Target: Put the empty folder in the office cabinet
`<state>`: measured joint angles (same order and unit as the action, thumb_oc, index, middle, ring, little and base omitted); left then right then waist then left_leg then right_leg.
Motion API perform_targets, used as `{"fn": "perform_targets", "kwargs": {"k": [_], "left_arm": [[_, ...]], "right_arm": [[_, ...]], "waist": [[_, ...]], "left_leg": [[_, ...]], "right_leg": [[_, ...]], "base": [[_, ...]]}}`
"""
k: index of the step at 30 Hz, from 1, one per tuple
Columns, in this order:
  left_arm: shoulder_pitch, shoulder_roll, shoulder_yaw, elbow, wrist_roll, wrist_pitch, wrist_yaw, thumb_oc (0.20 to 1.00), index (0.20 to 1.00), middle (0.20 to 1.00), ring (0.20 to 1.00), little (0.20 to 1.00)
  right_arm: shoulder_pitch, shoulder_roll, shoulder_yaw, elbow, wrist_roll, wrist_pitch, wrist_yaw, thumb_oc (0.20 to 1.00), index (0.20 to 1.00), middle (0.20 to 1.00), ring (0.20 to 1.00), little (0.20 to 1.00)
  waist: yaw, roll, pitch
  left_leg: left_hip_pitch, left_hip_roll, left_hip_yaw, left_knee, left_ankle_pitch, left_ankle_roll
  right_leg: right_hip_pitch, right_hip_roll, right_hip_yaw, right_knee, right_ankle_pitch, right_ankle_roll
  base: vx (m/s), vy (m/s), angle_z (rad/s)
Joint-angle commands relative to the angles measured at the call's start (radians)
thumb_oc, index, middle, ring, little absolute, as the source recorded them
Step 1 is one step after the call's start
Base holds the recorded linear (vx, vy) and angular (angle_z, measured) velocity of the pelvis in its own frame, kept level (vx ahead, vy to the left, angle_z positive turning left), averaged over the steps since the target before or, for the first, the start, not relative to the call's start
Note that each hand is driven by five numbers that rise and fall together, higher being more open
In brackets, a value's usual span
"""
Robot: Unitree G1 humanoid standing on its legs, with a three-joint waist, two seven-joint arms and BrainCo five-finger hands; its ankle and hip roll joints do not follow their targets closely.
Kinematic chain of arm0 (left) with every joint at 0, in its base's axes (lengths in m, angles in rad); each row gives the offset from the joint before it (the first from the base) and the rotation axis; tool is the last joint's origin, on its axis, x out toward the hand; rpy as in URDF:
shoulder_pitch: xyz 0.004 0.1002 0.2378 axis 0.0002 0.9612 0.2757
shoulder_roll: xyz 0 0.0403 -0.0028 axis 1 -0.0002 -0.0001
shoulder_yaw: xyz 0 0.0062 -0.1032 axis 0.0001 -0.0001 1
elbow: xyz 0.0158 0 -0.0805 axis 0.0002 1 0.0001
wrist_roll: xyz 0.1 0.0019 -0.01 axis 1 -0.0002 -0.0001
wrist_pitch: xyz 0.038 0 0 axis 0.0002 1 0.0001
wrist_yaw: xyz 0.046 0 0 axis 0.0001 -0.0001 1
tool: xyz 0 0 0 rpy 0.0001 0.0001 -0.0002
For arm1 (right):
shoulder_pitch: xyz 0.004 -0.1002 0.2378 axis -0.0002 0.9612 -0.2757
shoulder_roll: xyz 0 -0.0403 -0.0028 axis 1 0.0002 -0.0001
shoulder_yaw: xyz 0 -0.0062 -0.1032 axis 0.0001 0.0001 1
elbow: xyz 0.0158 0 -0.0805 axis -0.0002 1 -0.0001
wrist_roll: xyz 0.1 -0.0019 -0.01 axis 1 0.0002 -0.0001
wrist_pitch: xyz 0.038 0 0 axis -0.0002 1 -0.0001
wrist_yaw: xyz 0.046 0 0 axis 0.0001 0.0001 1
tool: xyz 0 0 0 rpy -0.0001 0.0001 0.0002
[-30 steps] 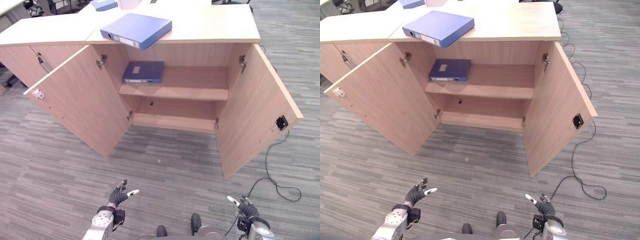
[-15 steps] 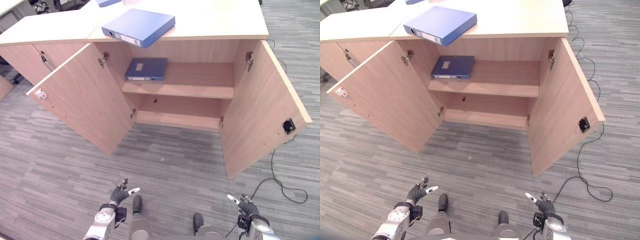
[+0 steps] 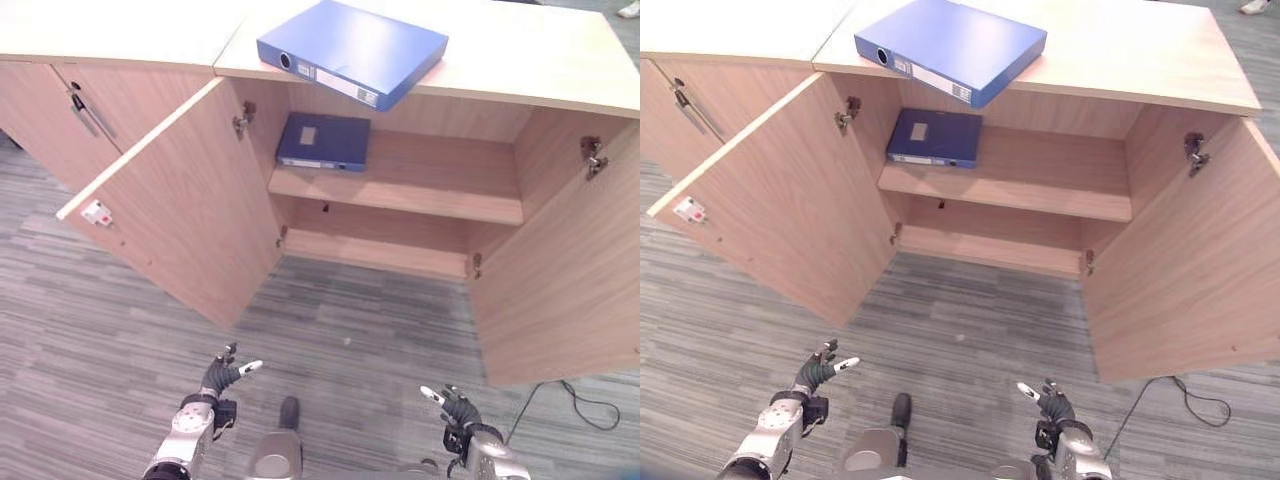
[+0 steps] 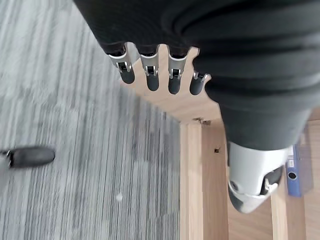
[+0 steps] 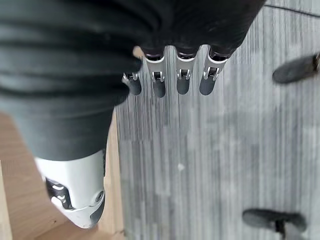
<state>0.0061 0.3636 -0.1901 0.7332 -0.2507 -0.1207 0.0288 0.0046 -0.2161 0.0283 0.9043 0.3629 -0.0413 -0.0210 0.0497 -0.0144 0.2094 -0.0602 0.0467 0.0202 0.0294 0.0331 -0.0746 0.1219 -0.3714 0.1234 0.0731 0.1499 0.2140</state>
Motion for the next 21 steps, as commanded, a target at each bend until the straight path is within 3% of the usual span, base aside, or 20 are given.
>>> {"fn": "perform_targets", "kwargs": {"k": [1, 3, 5, 7, 8, 9, 10, 11, 14, 17, 21], "left_arm": [[0.027, -0.002, 0.0, -0.073, 0.031, -0.036, 0.001, 1.0, 1.0, 1.0, 1.0, 1.0], [0.024, 0.009, 0.0, -0.078, 0.036, -0.031, -0.002, 1.0, 1.0, 1.0, 1.0, 1.0], [0.019, 0.019, -0.006, -0.08, 0.048, -0.025, -0.005, 1.0, 1.0, 1.0, 1.0, 1.0], [0.024, 0.009, -0.01, -0.079, 0.047, -0.02, -0.018, 1.0, 1.0, 1.0, 1.0, 1.0], [0.023, 0.001, -0.005, -0.071, 0.049, -0.019, -0.018, 1.0, 1.0, 1.0, 1.0, 1.0], [0.023, 0.001, -0.004, -0.071, 0.05, -0.019, -0.018, 1.0, 1.0, 1.0, 1.0, 1.0], [0.02, -0.001, 0.0, -0.07, 0.043, -0.019, -0.015, 1.0, 1.0, 1.0, 1.0, 1.0], [0.011, -0.008, 0.001, -0.058, 0.034, -0.017, -0.009, 1.0, 1.0, 1.0, 1.0, 1.0], [-0.003, -0.015, -0.001, -0.01, 0.062, -0.01, 0.004, 1.0, 1.0, 1.0, 1.0, 1.0], [-0.011, -0.041, -0.013, -0.019, 0.042, -0.025, 0.001, 1.0, 1.0, 1.0, 1.0, 1.0], [0.007, -0.048, -0.011, -0.036, 0.034, -0.026, -0.007, 1.0, 1.0, 1.0, 1.0, 1.0]], "right_arm": [[0.012, -0.066, 0.004, -0.035, -0.005, -0.024, -0.002, 1.0, 1.0, 1.0, 1.0, 1.0], [0.004, -0.057, 0.018, -0.049, -0.011, -0.024, -0.003, 1.0, 1.0, 1.0, 1.0, 1.0], [-0.008, -0.056, 0.038, -0.069, -0.031, -0.024, -0.008, 1.0, 1.0, 1.0, 1.0, 1.0], [-0.01, -0.056, 0.048, -0.085, -0.028, -0.027, -0.003, 1.0, 1.0, 1.0, 1.0, 1.0], [-0.015, -0.062, 0.059, -0.09, -0.021, -0.031, 0.001, 1.0, 1.0, 1.0, 1.0, 1.0], [-0.015, -0.063, 0.06, -0.09, -0.021, -0.031, 0.001, 1.0, 1.0, 1.0, 1.0, 1.0], [-0.021, -0.068, 0.067, -0.092, -0.018, -0.034, -0.002, 1.0, 1.0, 1.0, 1.0, 1.0], [-0.028, -0.072, 0.078, -0.088, -0.023, -0.033, -0.007, 1.0, 1.0, 1.0, 1.0, 1.0], [-0.032, -0.075, 0.077, -0.05, -0.021, -0.027, -0.006, 1.0, 1.0, 1.0, 1.0, 1.0], [-0.025, -0.077, 0.069, -0.04, -0.003, -0.033, -0.009, 1.0, 1.0, 1.0, 1.0, 1.0], [-0.005, -0.092, 0.059, -0.032, -0.01, -0.028, -0.003, 1.0, 1.0, 1.0, 1.0, 1.0]], "waist": [[-0.012, 0.03, -0.052], [-0.009, 0.036, -0.036], [-0.006, 0.053, -0.019], [-0.024, 0.065, -0.012], [-0.041, 0.082, 0.0], [-0.04, 0.083, 0.001], [-0.041, 0.083, 0.012], [-0.044, 0.069, 0.016], [-0.068, 0.065, 0.022], [-0.073, 0.059, 0.014], [-0.076, 0.063, 0.001]], "left_leg": [[-0.013, 0.173, -0.017, -0.083, 0.026, -0.102], [0.018, 0.146, 0.01, -0.096, 0.005, -0.077], [0.033, 0.126, 0.038, -0.101, -0.01, -0.052], [0.06, 0.095, 0.039, -0.109, -0.032, -0.023], [0.074, 0.076, 0.035, -0.114, -0.032, -0.003], [0.077, 0.078, 0.036, -0.113, -0.036, -0.004], [0.094, 0.066, 0.042, -0.117, -0.046, 0.0], [0.112, 0.041, 0.048, -0.117, -0.072, 0.004], [0.118, 0.035, 0.039, -0.117, -0.083, 0.004], [0.134, 0.015, 0.036, -0.117, -0.094, 0.008], [0.173, 0.027, 0.032, -0.116, -0.106, -0.007]], "right_leg": [[-0.039, -0.069, -0.014, 0.059, 0.049, 0.026], [-0.081, -0.092, -0.082, 0.113, 0.118, 0.02], [-0.101, -0.105, -0.197, 0.167, 0.116, 0.01], [-0.143, -0.009, -0.184, 0.214, 0.02, -0.006], [-0.207, 0.123, -0.158, 0.209, -0.101, -0.023], [-0.207, 0.124, -0.157, 0.215, -0.107, -0.024], [-0.208, 0.164, -0.182, 0.176, -0.161, -0.032], [-0.243, 0.199, -0.261, 0.061, -0.151, -0.046], [-0.249, 0.222, -0.236, -0.007, -0.145, -0.032], [-0.22, 0.227, -0.164, -0.048, -0.119, -0.037], [-0.166, 0.224, -0.183, -0.085, -0.116, -0.053]], "base": [[0.08, 0.29, -0.47], [0.06, 0.4, -0.26], [0.03, 0.417, -0.35], [0.1, 0.499, -0.35], [0.11, 0.385, -0.2], [0.12, 0.31, -0.11], [0.12, 0.082, 0.07], [0.12, 0.086, 0.05], [0.14, 0.009, -0.01], [0.14, -0.035, 0.43], [0.18, -0.122, 0.14]]}}
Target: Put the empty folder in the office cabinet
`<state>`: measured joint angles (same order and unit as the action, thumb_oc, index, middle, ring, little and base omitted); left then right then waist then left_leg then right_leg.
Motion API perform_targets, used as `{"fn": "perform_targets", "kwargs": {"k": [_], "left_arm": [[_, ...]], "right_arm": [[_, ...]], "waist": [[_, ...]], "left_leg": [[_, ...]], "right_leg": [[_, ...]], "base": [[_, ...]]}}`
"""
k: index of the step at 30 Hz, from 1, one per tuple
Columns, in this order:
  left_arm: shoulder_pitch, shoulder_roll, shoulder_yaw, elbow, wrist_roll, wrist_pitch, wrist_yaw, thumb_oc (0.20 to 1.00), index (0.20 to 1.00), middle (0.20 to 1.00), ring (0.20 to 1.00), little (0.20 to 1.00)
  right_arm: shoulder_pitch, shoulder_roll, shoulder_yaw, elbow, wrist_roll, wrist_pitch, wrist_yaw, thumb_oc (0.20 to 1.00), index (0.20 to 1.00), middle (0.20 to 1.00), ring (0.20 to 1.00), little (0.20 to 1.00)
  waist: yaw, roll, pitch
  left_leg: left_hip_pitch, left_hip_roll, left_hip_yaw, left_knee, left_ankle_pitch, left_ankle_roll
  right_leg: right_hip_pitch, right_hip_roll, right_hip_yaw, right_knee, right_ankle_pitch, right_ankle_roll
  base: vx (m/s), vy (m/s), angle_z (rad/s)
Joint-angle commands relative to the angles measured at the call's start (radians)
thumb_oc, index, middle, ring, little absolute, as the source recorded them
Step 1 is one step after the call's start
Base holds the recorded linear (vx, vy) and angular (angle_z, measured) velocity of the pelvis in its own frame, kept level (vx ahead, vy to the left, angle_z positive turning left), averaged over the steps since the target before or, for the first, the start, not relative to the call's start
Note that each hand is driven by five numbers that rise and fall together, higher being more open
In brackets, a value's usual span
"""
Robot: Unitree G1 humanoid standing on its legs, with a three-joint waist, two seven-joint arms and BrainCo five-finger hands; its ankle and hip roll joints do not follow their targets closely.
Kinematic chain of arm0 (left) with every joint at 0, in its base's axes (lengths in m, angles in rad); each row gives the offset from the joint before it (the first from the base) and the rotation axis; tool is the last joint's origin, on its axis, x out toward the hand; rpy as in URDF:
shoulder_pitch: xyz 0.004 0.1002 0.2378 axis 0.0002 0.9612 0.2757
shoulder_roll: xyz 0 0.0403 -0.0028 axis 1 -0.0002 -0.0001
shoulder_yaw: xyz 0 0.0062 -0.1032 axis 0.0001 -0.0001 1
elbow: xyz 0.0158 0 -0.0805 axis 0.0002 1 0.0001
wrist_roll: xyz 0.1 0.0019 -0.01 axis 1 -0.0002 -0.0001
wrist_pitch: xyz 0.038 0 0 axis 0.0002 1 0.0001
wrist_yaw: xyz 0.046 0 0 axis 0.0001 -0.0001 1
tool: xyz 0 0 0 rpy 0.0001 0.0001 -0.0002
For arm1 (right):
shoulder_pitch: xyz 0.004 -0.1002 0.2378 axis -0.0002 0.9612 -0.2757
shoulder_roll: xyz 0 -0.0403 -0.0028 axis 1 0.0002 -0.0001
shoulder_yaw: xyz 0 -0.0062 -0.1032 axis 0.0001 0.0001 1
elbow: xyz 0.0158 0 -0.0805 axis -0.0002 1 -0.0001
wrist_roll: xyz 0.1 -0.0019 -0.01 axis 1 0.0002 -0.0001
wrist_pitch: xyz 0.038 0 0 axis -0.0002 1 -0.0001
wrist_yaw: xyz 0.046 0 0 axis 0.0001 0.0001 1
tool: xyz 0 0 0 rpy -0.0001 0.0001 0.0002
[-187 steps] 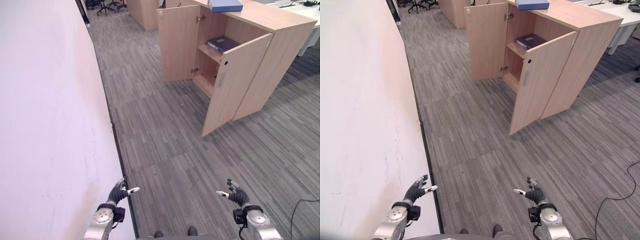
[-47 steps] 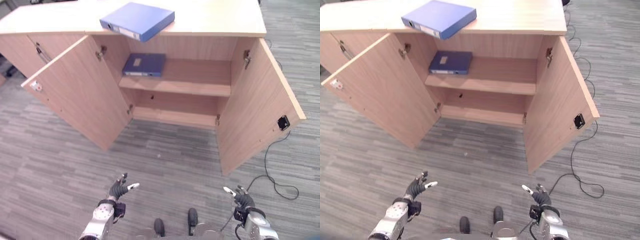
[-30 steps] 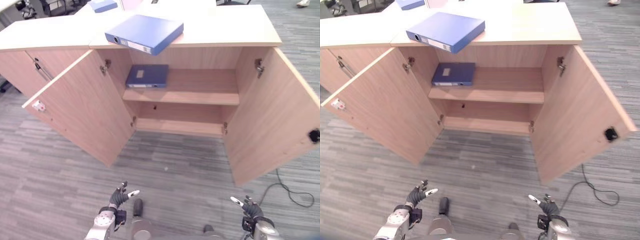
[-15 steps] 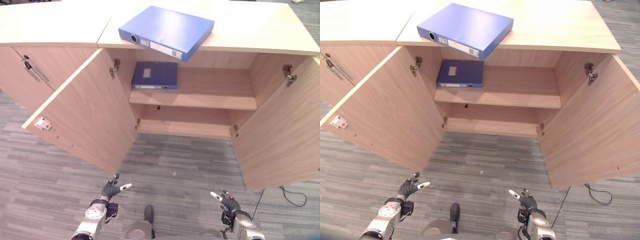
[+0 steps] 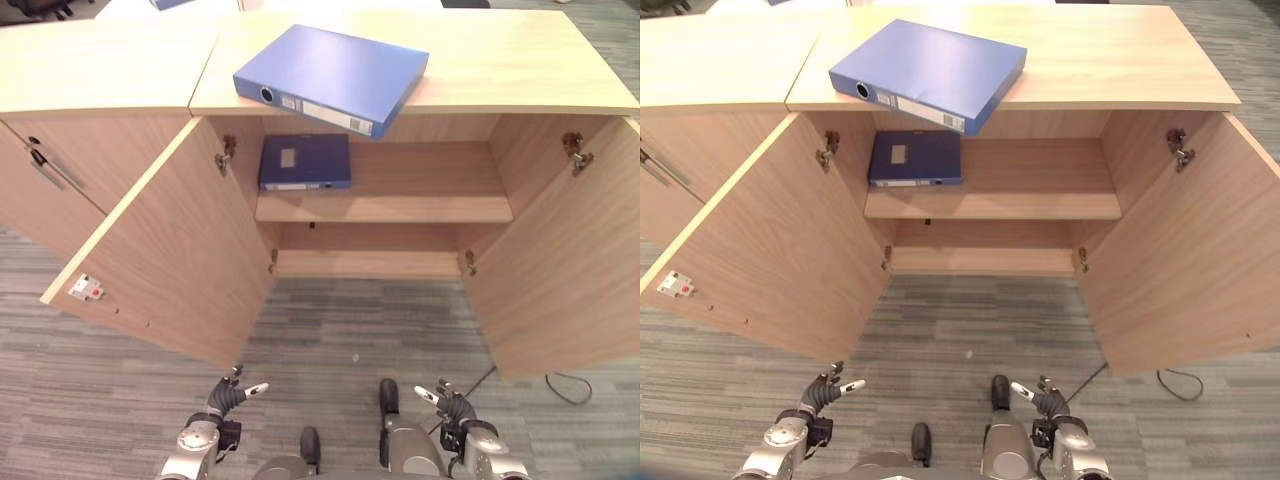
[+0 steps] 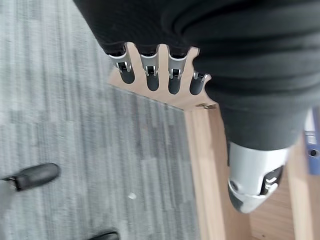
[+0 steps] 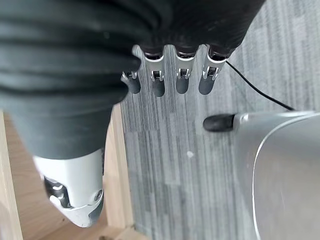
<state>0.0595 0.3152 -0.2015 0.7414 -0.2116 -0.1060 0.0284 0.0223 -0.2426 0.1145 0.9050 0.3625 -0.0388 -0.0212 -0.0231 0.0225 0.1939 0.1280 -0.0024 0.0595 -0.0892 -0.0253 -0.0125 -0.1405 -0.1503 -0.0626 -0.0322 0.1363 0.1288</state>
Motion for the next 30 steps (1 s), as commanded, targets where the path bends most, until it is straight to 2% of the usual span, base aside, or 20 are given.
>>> {"fn": "perform_targets", "kwargs": {"k": [1, 5, 6, 9, 10, 12, 14, 15, 17, 19, 23, 27, 30], "left_arm": [[-0.04, -0.003, 0.001, -0.048, 0.0, -0.037, -0.01, 1.0, 1.0, 1.0, 1.0, 1.0], [-0.039, -0.013, 0.003, -0.032, -0.002, -0.035, -0.01, 1.0, 1.0, 1.0, 1.0, 1.0], [-0.04, -0.016, 0.005, -0.034, -0.013, -0.034, -0.011, 1.0, 1.0, 1.0, 1.0, 1.0], [-0.038, -0.017, 0.011, -0.05, -0.021, -0.03, -0.018, 1.0, 1.0, 1.0, 1.0, 1.0], [-0.042, -0.021, 0.008, -0.046, -0.019, -0.025, -0.018, 1.0, 1.0, 1.0, 1.0, 1.0], [-0.044, -0.026, 0.005, -0.035, -0.021, -0.024, -0.015, 1.0, 1.0, 1.0, 1.0, 1.0], [-0.044, -0.026, 0.007, -0.032, -0.024, -0.024, -0.018, 1.0, 1.0, 1.0, 1.0, 1.0], [-0.038, -0.024, 0.005, -0.034, -0.021, -0.023, -0.02, 1.0, 1.0, 1.0, 1.0, 1.0], [-0.031, -0.021, 0.004, -0.035, -0.017, -0.021, -0.02, 1.0, 1.0, 1.0, 1.0, 1.0], [-0.031, -0.018, 0.008, -0.032, -0.013, -0.022, -0.017, 1.0, 1.0, 1.0, 1.0, 1.0], [-0.024, -0.018, 0.02, -0.012, -0.017, -0.028, -0.012, 1.0, 1.0, 1.0, 1.0, 1.0], [-0.033, 0.0, 0.032, -0.02, -0.023, -0.027, -0.002, 1.0, 1.0, 1.0, 1.0, 1.0], [-0.037, 0.007, 0.037, -0.018, -0.018, -0.026, -0.001, 1.0, 1.0, 1.0, 1.0, 1.0]], "right_arm": [[-0.015, -0.073, -0.03, -0.03, -0.01, -0.03, 0.0, 1.0, 1.0, 1.0, 1.0, 1.0], [-0.01, -0.082, -0.031, -0.023, -0.009, -0.029, 0.007, 1.0, 1.0, 1.0, 1.0, 1.0], [-0.01, -0.09, -0.032, -0.021, -0.003, -0.03, 0.009, 1.0, 1.0, 1.0, 1.0, 1.0], [0.003, -0.106, -0.038, -0.014, 0.0, -0.028, 0.016, 1.0, 1.0, 1.0, 1.0, 1.0], [0.006, -0.117, -0.045, -0.01, -0.004, -0.024, 0.013, 1.0, 1.0, 1.0, 1.0, 1.0], [0.007, -0.122, -0.054, 0.0, 0.009, -0.022, 0.011, 1.0, 1.0, 1.0, 1.0, 1.0], [0.013, -0.127, -0.055, 0.005, 0.008, -0.019, 0.013, 1.0, 1.0, 1.0, 1.0, 1.0], [0.018, -0.133, -0.055, 0.005, -0.002, -0.017, 0.015, 1.0, 1.0, 1.0, 1.0, 1.0], [0.007, -0.14, -0.045, 0.007, -0.017, -0.015, 0.01, 1.0, 1.0, 1.0, 1.0, 1.0], [-0.01, -0.141, -0.036, 0.009, -0.03, -0.015, 0.006, 1.0, 1.0, 1.0, 1.0, 1.0], [-0.032, -0.11, -0.009, 0.002, -0.05, -0.019, 0.013, 1.0, 1.0, 1.0, 1.0, 1.0], [-0.045, -0.076, 0.018, -0.028, -0.06, -0.019, 0.022, 1.0, 1.0, 1.0, 1.0, 1.0], [-0.052, -0.062, 0.025, -0.016, -0.066, -0.015, 0.026, 1.0, 1.0, 1.0, 1.0, 1.0]], "waist": [[-0.007, 0.031, 0.013], [-0.012, 0.035, 0.013], [-0.014, 0.035, 0.018], [-0.011, 0.028, 0.037], [-0.007, 0.014, 0.061], [-0.008, -0.001, 0.068], [-0.001, -0.004, 0.065], [0.01, -0.004, 0.056], [0.039, 0.001, 0.049], [0.059, 0.003, 0.046], [0.078, 0.002, 0.015], [0.091, -0.022, -0.007], [0.098, -0.033, -0.013]], "left_leg": [[0.002, 0.087, -0.013, 0.015, -0.054, -0.079], [0.002, 0.108, -0.014, 0.079, -0.067, -0.099], [-0.021, 0.123, -0.019, 0.154, -0.057, -0.117], [-0.087, 0.127, -0.042, 0.316, -0.013, -0.142], [-0.156, 0.109, -0.079, 0.452, 0.041, -0.146], [-0.213, 0.1, -0.083, 0.513, 0.059, -0.142], [-0.261, 0.114, -0.059, 0.461, 0.05, -0.138], [-0.252, 0.112, -0.046, 0.356, 0.012, -0.128], [-0.296, 0.077, -0.066, 0.256, 0.034, -0.122], [-0.34, 0.057, -0.08, 0.228, 0.063, -0.125], [-0.266, 0.059, -0.092, 0.152, 0.049, -0.097], [-0.195, 0.047, -0.039, 0.106, 0.018, -0.056], [-0.171, 0.04, -0.021, 0.089, 0.004, -0.04]], "right_leg": [[0.129, 0.01, -0.002, 0.001, -0.11, 0.025], [0.156, 0.021, -0.008, 0.002, -0.131, 0.008], [0.168, 0.03, -0.01, 0.006, -0.146, -0.006], [0.202, 0.044, -0.01, 0.012, -0.177, -0.037], [0.218, 0.042, -0.01, 0.019, -0.19, -0.059], [0.237, 0.032, -0.013, 0.019, -0.199, -0.064], [0.255, 0.019, -0.013, 0.012, -0.211, -0.057], [0.268, 0.012, -0.014, 0.004, -0.219, -0.046], [0.292, 0.015, -0.005, -0.008, -0.236, -0.038], [0.317, 0.023, 0.009, -0.023, -0.25, -0.031], [0.332, 0.01, 0.05, -0.018, -0.256, -0.013], [0.301, -0.017, 0.078, 0.021, -0.238, 0.017], [0.285, -0.028, 0.084, 0.048, -0.221, 0.036]], "base": [[0.21, -0.161, -0.07], [0.1, -0.126, -0.01], [0.04, -0.138, -0.03], [0.06, -0.183, 0.09], [0.07, -0.189, 0.05], [0.09, -0.115, 0.18], [0.22, 0.004, -0.03], [0.31, 0.055, -0.15], [0.27, 0.046, -0.04], [0.24, 0.064, -0.07], [0.23, 0.132, -0.53], [0.18, 0.161, -0.46], [0.12, 0.126, -0.02]]}}
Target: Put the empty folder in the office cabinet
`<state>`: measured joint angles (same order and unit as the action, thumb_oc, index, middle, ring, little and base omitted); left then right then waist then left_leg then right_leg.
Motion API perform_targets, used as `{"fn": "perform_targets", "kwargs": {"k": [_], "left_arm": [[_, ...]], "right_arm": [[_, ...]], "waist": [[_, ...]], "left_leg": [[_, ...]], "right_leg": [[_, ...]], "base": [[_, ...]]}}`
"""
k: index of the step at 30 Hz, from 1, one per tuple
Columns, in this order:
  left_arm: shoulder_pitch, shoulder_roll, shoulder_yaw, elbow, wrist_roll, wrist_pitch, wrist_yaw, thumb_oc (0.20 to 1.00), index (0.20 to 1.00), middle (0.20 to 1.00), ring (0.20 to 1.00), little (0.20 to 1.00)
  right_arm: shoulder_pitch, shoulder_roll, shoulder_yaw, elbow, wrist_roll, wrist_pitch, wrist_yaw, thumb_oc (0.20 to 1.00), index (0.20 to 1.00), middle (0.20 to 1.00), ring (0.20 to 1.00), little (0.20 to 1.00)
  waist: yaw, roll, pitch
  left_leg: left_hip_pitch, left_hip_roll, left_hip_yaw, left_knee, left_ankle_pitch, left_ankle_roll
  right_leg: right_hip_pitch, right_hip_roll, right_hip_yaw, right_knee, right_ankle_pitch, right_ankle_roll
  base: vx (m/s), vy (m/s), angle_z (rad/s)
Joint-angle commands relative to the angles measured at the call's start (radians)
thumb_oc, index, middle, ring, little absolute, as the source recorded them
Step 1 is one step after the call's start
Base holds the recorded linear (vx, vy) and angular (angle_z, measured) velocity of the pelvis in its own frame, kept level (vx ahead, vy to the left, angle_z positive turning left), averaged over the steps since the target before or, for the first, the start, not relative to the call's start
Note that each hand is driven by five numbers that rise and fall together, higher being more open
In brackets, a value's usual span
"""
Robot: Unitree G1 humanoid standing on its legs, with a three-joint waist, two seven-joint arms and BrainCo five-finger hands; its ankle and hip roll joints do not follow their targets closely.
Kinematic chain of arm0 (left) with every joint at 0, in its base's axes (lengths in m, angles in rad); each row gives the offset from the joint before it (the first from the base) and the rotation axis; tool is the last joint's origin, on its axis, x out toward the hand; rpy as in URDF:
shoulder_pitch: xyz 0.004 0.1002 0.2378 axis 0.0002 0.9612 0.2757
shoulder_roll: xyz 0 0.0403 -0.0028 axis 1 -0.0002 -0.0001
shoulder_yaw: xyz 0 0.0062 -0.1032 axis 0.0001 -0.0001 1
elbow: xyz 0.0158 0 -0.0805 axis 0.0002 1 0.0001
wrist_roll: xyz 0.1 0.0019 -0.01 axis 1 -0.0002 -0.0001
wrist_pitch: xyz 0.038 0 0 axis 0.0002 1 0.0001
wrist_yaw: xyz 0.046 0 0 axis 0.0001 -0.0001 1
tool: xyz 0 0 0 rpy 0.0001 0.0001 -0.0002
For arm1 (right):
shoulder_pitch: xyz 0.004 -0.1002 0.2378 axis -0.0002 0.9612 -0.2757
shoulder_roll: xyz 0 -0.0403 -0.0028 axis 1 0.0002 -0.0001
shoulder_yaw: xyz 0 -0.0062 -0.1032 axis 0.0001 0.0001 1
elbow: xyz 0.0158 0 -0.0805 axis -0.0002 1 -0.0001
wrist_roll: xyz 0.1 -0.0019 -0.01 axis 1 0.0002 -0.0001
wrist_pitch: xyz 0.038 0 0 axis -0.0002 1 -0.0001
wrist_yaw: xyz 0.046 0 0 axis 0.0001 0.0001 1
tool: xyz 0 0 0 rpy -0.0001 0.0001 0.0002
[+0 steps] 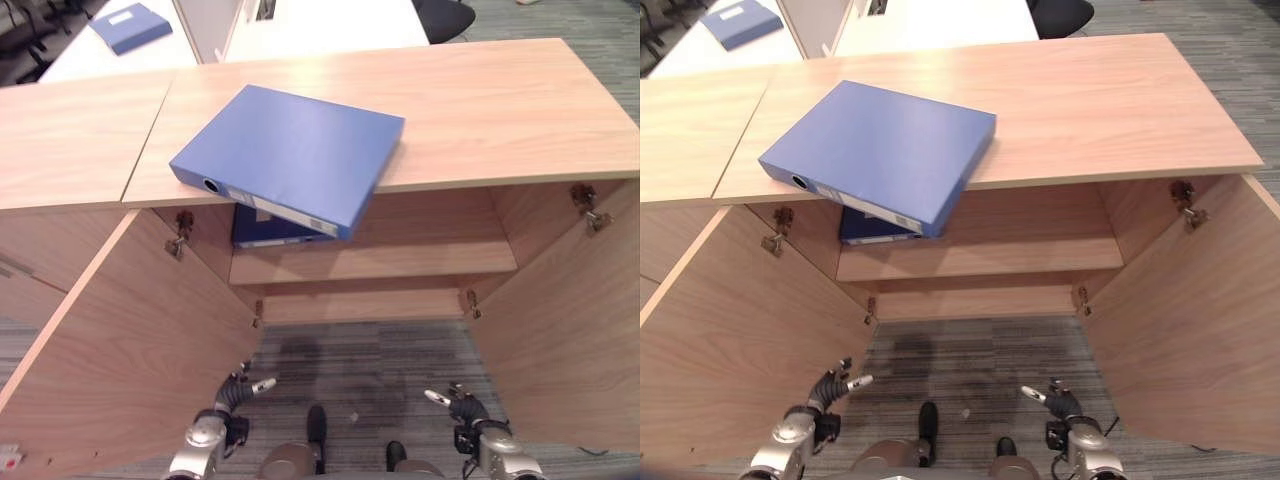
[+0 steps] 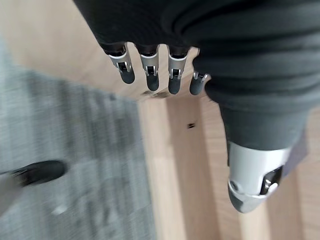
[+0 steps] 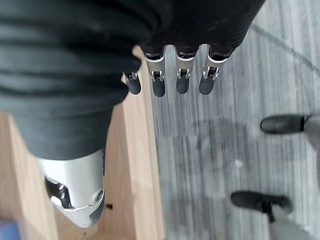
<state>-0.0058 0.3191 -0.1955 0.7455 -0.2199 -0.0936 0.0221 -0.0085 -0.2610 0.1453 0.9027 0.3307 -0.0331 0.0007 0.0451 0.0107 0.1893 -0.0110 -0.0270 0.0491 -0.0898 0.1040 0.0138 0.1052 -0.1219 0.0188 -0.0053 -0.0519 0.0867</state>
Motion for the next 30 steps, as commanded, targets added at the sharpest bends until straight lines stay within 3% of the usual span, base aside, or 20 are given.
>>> {"fn": "perform_targets", "kwargs": {"k": [1, 6, 7, 8, 9, 11, 14, 16, 21, 30], "left_arm": [[0.028, 0.006, 0.032, -0.027, -0.01, -0.038, 0.005, 1.0, 1.0, 1.0, 1.0, 1.0], [0.016, 0.014, 0.033, -0.017, -0.005, -0.035, -0.002, 1.0, 1.0, 1.0, 1.0, 1.0], [0.015, 0.02, 0.036, -0.026, -0.003, -0.032, 0.002, 1.0, 1.0, 1.0, 1.0, 1.0], [0.012, 0.024, 0.036, -0.03, -0.006, -0.03, 0.003, 1.0, 1.0, 1.0, 1.0, 1.0], [0.012, 0.026, 0.033, -0.037, -0.005, -0.031, 0.0, 1.0, 1.0, 1.0, 1.0, 1.0], [0.011, 0.025, 0.034, -0.038, -0.002, -0.032, 0.0, 1.0, 1.0, 1.0, 1.0, 1.0], [-0.008, 0.035, 0.033, 0.035, 0.041, -0.022, 0.018, 1.0, 1.0, 1.0, 1.0, 1.0], [-0.007, 0.021, 0.027, 0.001, 0.008, -0.041, 0.012, 1.0, 1.0, 1.0, 1.0, 1.0], [0.017, -0.001, 0.036, -0.011, -0.002, -0.046, 0.01, 1.0, 1.0, 1.0, 1.0, 1.0], [0.034, -0.018, 0.022, 0.003, 0.011, -0.039, 0.007, 1.0, 1.0, 1.0, 1.0, 1.0]], "right_arm": [[-0.021, -0.037, -0.008, -0.009, -0.031, -0.019, 0.005, 1.0, 1.0, 1.0, 1.0, 1.0], [-0.018, -0.024, -0.023, 0.0, -0.017, -0.021, 0.005, 1.0, 1.0, 1.0, 1.0, 1.0], [-0.026, -0.023, -0.022, -0.005, -0.022, -0.019, 0.006, 1.0, 1.0, 1.0, 1.0, 1.0], [-0.03, -0.024, -0.021, -0.008, -0.021, -0.018, 0.006, 1.0, 1.0, 1.0, 1.0, 1.0], [-0.031, -0.022, -0.024, -0.015, -0.014, -0.022, 0.002, 1.0, 1.0, 1.0, 1.0, 1.0], [-0.031, -0.021, -0.024, -0.017, -0.014, -0.023, 0.001, 1.0, 1.0, 1.0, 1.0, 1.0], [-0.026, -0.031, -0.014, -0.005, -0.024, -0.022, 0.001, 1.0, 1.0, 1.0, 1.0, 1.0], [-0.024, -0.025, -0.011, -0.004, -0.02, -0.019, 0.001, 1.0, 1.0, 1.0, 1.0, 1.0], [-0.002, -0.031, -0.011, -0.018, -0.034, -0.019, 0.003, 1.0, 1.0, 1.0, 1.0, 1.0], [0.016, -0.039, -0.017, -0.006, -0.033, -0.014, 0.005, 1.0, 1.0, 1.0, 1.0, 1.0]], "waist": [[0.029, -0.023, -0.012], [0.021, -0.023, -0.01], [0.015, -0.02, 0.007], [0.01, -0.012, 0.016], [0.0, 0.014, 0.033], [-0.005, 0.022, 0.04], [-0.025, 0.018, 0.042], [-0.034, 0.011, 0.027], [-0.026, 0.005, -0.004], [-0.026, 0.006, -0.026]], "left_leg": [[-0.024, 0.063, -0.006, 0.083, -0.129, -0.062], [0.017, 0.046, -0.001, 0.044, -0.139, -0.038], [0.026, 0.044, 0.005, 0.045, -0.141, -0.031], [0.025, 0.05, 0.006, 0.046, -0.14, -0.025], [0.043, 0.066, -0.002, 0.039, -0.142, -0.019], [0.064, 0.068, -0.002, 0.032, -0.148, -0.02], [0.095, 0.063, 0.001, 0.018, -0.166, -0.039], [0.104, 0.052, -0.016, 0.013, -0.168, -0.042], [0.12, 0.053, -0.02, 0.003, -0.173, -0.057], [0.151, 0.065, -0.037, 0.003, -0.182, -0.075]], "right_leg": [[0.031, -0.058, 0.003, 0.034, -0.025, 0.086], [-0.034, -0.06, 0.013, 0.164, 0.027, 0.127], [-0.073, -0.067, 0.005, 0.236, 0.093, 0.14], [-0.109, -0.063, 0.0, 0.299, 0.11, 0.148], [-0.157, -0.039, -0.014, 0.382, 0.1, 0.159], [-0.186, -0.045, -0.032, 0.394, 0.087, 0.151], [-0.189, -0.076, -0.105, 0.215, 0.045, 0.113], [-0.157, -0.069, -0.065, 0.102, 0.044, 0.11], [-0.075, -0.075, -0.075, -0.002, 0.067, 0.101], [0.011, -0.061, -0.101, -0.053, 0.051, 0.089]], "base": [[0.09, 0.115, -0.1], [0.07, 0.117, -0.14], [0.0, 0.109, -0.15], [-0.01, 0.154, -0.28], [0.03, 0.14, -0.28], [0.07, 0.074, -0.12], [0.14, -0.047, 0.05], [0.11, -0.058, 0.17], [0.07, -0.064, 0.21], [0.03, -0.043, 0.02]]}}
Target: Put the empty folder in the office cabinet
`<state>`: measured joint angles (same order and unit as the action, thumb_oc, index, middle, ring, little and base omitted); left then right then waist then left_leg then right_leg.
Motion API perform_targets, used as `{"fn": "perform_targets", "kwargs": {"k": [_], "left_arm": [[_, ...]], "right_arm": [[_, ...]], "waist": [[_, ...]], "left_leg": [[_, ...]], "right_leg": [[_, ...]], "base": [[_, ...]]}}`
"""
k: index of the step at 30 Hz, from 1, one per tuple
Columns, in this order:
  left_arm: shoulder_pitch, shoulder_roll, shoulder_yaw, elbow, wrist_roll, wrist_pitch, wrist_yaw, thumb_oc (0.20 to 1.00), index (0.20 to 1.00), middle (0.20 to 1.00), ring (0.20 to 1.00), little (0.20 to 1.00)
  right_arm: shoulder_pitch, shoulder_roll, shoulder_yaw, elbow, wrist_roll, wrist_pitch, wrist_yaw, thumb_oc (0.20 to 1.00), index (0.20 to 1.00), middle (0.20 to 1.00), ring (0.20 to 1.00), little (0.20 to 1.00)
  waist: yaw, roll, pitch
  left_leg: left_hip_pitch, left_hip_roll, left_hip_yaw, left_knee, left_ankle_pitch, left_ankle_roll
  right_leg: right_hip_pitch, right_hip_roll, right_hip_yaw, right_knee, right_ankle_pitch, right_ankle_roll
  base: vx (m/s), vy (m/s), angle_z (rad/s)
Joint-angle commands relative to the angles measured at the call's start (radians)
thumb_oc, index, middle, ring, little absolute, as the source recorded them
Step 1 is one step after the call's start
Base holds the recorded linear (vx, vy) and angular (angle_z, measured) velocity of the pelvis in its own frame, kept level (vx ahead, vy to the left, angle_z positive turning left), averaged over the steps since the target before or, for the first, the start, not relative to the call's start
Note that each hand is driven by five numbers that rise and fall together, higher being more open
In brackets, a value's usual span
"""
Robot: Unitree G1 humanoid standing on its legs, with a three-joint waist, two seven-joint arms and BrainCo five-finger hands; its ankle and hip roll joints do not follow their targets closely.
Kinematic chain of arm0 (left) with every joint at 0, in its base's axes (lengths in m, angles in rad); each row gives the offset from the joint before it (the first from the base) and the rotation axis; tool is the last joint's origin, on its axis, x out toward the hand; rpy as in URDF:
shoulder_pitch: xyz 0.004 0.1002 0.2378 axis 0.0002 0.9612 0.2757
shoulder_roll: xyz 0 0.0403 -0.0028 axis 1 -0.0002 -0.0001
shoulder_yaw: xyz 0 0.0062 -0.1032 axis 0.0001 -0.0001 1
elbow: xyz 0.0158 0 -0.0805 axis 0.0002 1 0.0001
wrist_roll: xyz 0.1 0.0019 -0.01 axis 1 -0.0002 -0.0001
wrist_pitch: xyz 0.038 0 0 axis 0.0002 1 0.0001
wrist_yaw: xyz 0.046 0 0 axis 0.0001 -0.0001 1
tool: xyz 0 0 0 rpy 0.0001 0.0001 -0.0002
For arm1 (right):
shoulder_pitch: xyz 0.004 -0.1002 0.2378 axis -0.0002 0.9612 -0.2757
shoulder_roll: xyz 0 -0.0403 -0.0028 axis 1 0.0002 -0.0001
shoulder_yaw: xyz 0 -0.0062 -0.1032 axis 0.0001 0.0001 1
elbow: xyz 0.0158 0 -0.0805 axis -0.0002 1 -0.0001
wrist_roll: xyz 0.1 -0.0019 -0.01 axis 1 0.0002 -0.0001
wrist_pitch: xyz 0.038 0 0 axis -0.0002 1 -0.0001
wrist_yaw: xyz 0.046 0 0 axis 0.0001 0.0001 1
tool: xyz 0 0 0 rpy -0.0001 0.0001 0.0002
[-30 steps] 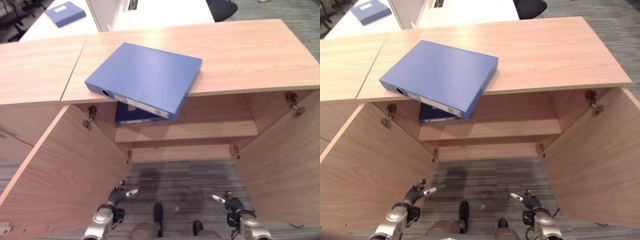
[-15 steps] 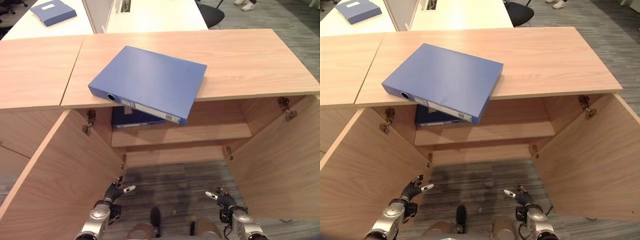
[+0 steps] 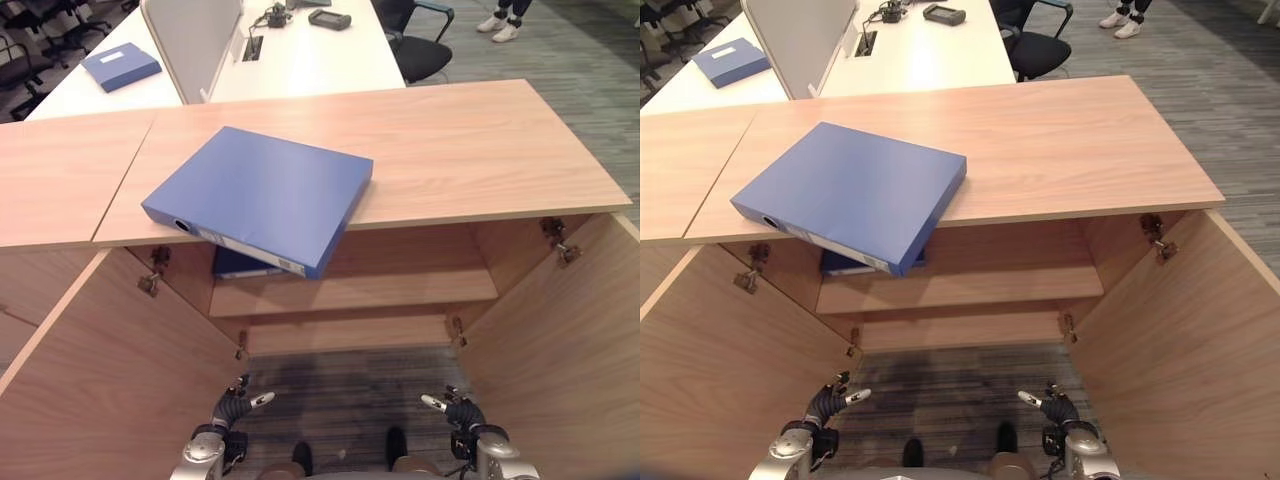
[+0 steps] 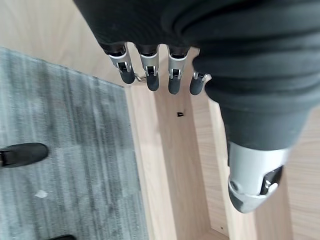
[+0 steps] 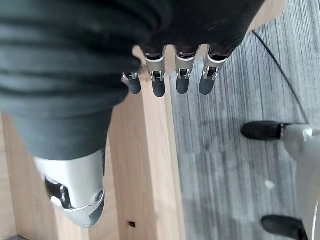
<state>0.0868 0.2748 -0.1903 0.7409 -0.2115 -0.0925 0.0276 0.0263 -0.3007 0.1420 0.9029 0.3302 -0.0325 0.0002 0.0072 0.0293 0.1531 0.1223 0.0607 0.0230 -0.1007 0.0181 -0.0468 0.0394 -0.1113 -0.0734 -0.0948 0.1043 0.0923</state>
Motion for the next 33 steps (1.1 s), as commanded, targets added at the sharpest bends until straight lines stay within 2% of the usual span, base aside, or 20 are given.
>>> {"fn": "perform_targets", "kwargs": {"k": [1, 10, 13, 14, 17, 18, 19, 20, 21, 23, 25, 30, 33], "left_arm": [[-0.057, 0.023, 0.017, 0.01, 0.003, -0.04, 0.002, 1.0, 1.0, 1.0, 1.0, 1.0], [-0.055, 0.022, 0.011, -0.004, 0.02, -0.041, 0.009, 1.0, 1.0, 1.0, 1.0, 1.0], [-0.059, 0.08, 0.015, -0.124, 0.141, -0.059, 0.059, 1.0, 1.0, 1.0, 1.0, 1.0], [-0.057, 0.081, 0.016, -0.128, 0.142, -0.057, 0.059, 1.0, 1.0, 1.0, 1.0, 1.0], [0.03, 0.205, 0.119, -0.427, 0.38, -0.105, 0.196, 1.0, 1.0, 1.0, 1.0, 1.0], [0.056, 0.21, 0.15, -0.471, 0.411, -0.115, 0.22, 1.0, 1.0, 1.0, 1.0, 1.0], [0.061, 0.21, 0.152, -0.475, 0.411, -0.113, 0.219, 1.0, 1.0, 1.0, 1.0, 1.0], [0.088, 0.201, 0.202, -0.535, 0.425, -0.125, 0.262, 1.0, 1.0, 1.0, 1.0, 1.0], [0.095, 0.198, 0.231, -0.582, 0.439, -0.125, 0.292, 1.0, 1.0, 1.0, 1.0, 1.0], [0.1, 0.198, 0.256, -0.634, 0.468, -0.126, 0.327, 1.0, 1.0, 1.0, 1.0, 1.0], [0.103, 0.2, 0.268, -0.659, 0.481, -0.125, 0.34, 1.0, 1.0, 1.0, 1.0, 1.0], [0.079, 0.245, 0.288, -0.756, 0.575, -0.128, 0.387, 1.0, 1.0, 1.0, 1.0, 1.0], [0.054, 0.309, 0.295, -0.795, 0.646, -0.123, 0.406, 1.0, 1.0, 1.0, 1.0, 1.0]], "right_arm": [[-0.016, 0.001, -0.012, -0.003, -0.035, -0.014, 0.006, 1.0, 1.0, 1.0, 1.0, 1.0], [-0.005, 0.001, 0.003, 0.001, -0.047, -0.013, 0.011, 1.0, 1.0, 1.0, 1.0, 1.0], [-0.005, -0.002, -0.003, -0.005, -0.053, -0.015, 0.007, 1.0, 1.0, 1.0, 1.0, 1.0], [-0.005, -0.001, -0.003, -0.005, -0.053, -0.015, 0.007, 1.0, 1.0, 1.0, 1.0, 1.0], [0.026, 0.003, -0.035, -0.066, -0.043, -0.071, -0.013, 1.0, 1.0, 1.0, 1.0, 1.0], [0.035, 0.005, -0.041, -0.067, -0.046, -0.079, -0.014, 1.0, 1.0, 1.0, 1.0, 1.0], [0.036, 0.005, -0.039, -0.066, -0.046, -0.079, -0.014, 1.0, 1.0, 1.0, 1.0, 1.0], [0.044, 0.009, -0.04, -0.06, -0.054, -0.083, -0.018, 1.0, 1.0, 1.0, 1.0, 1.0], [0.041, 0.013, -0.035, -0.044, -0.054, -0.08, -0.022, 1.0, 1.0, 1.0, 1.0, 1.0], [0.035, 0.023, -0.03, -0.033, -0.049, -0.079, -0.025, 1.0, 1.0, 1.0, 1.0, 1.0], [0.033, 0.026, -0.026, -0.03, -0.047, -0.079, -0.026, 1.0, 1.0, 1.0, 1.0, 1.0], [0.026, 0.028, -0.012, -0.023, -0.039, -0.084, -0.035, 1.0, 1.0, 1.0, 1.0, 1.0], [0.025, 0.025, -0.001, -0.021, -0.04, -0.086, -0.034, 1.0, 1.0, 1.0, 1.0, 1.0]], "waist": [[0.012, -0.011, 0.008], [0.018, -0.007, -0.004], [0.031, -0.011, -0.005], [0.031, -0.012, -0.005], [0.055, -0.024, -0.007], [0.062, -0.027, -0.01], [0.06, -0.027, -0.012], [0.072, -0.03, -0.014], [0.079, -0.033, -0.015], [0.088, -0.035, -0.01], [0.089, -0.036, -0.012], [0.096, -0.038, -0.009], [0.092, -0.031, -0.009]], "left_leg": [[0.021, -0.019, -0.013, 0.013, -0.096, -0.018], [0.027, -0.003, -0.035, 0.013, -0.088, -0.03], [0.022, 0.002, -0.048, 0.013, -0.083, -0.035], [0.023, 0.002, -0.048, 0.013, -0.083, -0.035], [0.006, 0.007, -0.065, 0.013, -0.068, -0.045], [0.005, 0.008, -0.066, 0.013, -0.068, -0.047], [0.012, 0.01, -0.067, 0.013, -0.081, -0.048], [0.007, 0.011, -0.07, 0.013, -0.069, -0.051], [0.013, 0.014, -0.075, 0.013, -0.08, -0.054], [0.007, 0.014, -0.081, 0.013, -0.067, -0.055], [0.009, 0.017, -0.083, 0.013, -0.077, -0.058], [0.001, 0.021, -0.09, 0.013, -0.061, -0.063], [0.002, 0.025, -0.091, 0.013, -0.06, -0.068]], "right_leg": [[0.087, -0.067, -0.011, 0.032, -0.11, 0.08], [0.116, -0.051, -0.023, 0.025, -0.131, 0.066], [0.123, -0.046, -0.032, 0.024, -0.137, 0.062], [0.124, -0.046, -0.033, 0.024, -0.137, 0.062], [0.117, -0.041, -0.052, 0.026, -0.134, 0.065], [0.12, -0.041, -0.056, 0.024, -0.137, 0.065], [0.129, -0.04, -0.057, 0.021, -0.146, 0.066], [0.128, -0.038, -0.064, 0.021, -0.14, 0.064], [0.141, -0.033, -0.069, 0.017, -0.151, 0.063], [0.136, -0.031, -0.074, 0.018, -0.143, 0.06], [0.143, -0.029, -0.076, 0.015, -0.153, 0.06], [0.142, -0.021, -0.086, 0.014, -0.147, 0.057], [0.142, -0.015, -0.087, 0.015, -0.148, 0.055]], "base": [[0.02, -0.056, 0.03], [-0.01, -0.041, 0.08], [-0.02, -0.035, 0.06], [-0.05, -0.03, 0.11], [-0.03, -0.061, 0.13], [-0.01, -0.058, 0.17], [0.01, -0.054, 0.2], [0.04, -0.077, 0.23], [-0.04, -0.069, 0.19], [-0.02, -0.055, 0.1], [0.01, -0.06, 0.11], [-0.04, -0.054, 0.06], [-0.01, -0.029, 0.02]]}}
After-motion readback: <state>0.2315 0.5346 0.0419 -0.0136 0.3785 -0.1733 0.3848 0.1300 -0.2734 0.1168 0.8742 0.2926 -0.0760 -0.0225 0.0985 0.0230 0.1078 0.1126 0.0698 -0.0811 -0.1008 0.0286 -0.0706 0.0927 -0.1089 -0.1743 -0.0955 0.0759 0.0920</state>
